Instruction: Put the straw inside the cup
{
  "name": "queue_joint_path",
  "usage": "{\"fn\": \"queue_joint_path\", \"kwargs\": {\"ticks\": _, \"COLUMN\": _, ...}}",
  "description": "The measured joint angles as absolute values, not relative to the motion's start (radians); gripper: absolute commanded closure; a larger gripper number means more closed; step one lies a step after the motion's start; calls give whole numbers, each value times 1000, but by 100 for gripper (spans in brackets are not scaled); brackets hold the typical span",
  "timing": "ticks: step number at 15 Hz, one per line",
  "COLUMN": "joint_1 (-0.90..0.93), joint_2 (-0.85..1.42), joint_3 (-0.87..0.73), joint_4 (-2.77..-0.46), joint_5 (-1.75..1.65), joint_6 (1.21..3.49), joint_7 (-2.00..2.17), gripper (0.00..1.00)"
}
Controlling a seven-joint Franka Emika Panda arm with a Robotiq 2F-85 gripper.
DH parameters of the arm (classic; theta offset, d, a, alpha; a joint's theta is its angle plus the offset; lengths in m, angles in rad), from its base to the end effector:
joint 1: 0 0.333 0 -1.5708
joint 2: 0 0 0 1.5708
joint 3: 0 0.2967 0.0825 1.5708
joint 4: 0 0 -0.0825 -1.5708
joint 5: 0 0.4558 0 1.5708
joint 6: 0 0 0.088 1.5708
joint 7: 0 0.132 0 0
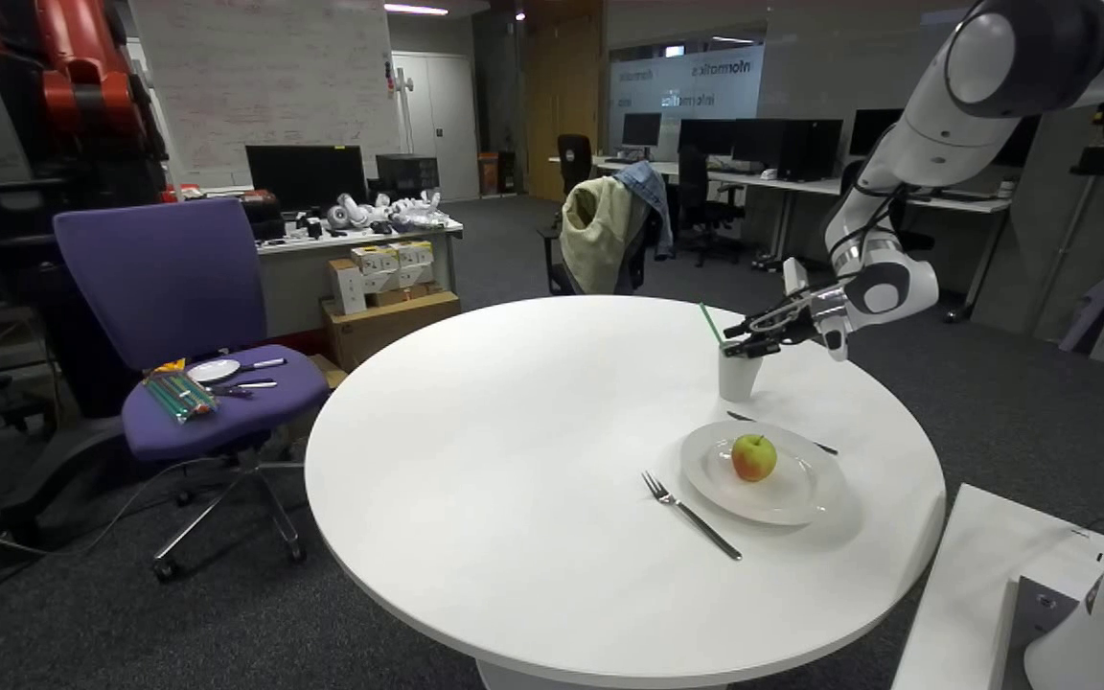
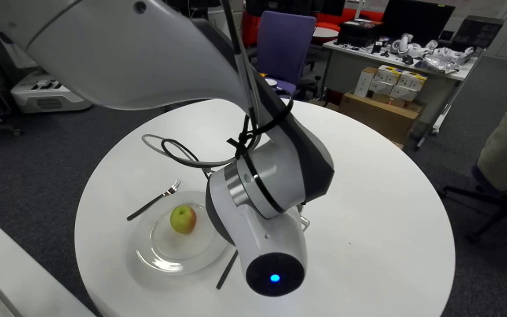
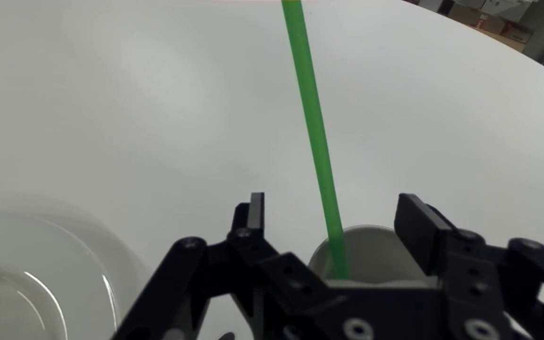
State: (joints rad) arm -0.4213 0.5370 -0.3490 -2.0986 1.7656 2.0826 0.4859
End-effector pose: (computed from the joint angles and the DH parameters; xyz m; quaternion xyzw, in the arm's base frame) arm 0.4693 -0.3800 0.0777 -0.2277 0.8297 0.0572 0.5064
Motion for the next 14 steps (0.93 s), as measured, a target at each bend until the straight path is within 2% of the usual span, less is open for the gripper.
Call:
{"fn": "queue_joint_path", "kwargs": {"ticks": 6, "joint_1": -399, "joint_2": 520, "joint_3": -349, "joint_4": -2101, "joint_5": 1752, "joint_6": 2112, "joint_7": 472, "gripper": 0}}
{"fn": "queue_joint_path", "kwargs": {"ticks": 14, "joint_1": -341, "joint_2": 443, "joint_3": -349, "joint_4": -2130, "joint_5": 1737, "joint_6": 2282, "joint_7": 432, "gripper": 0}}
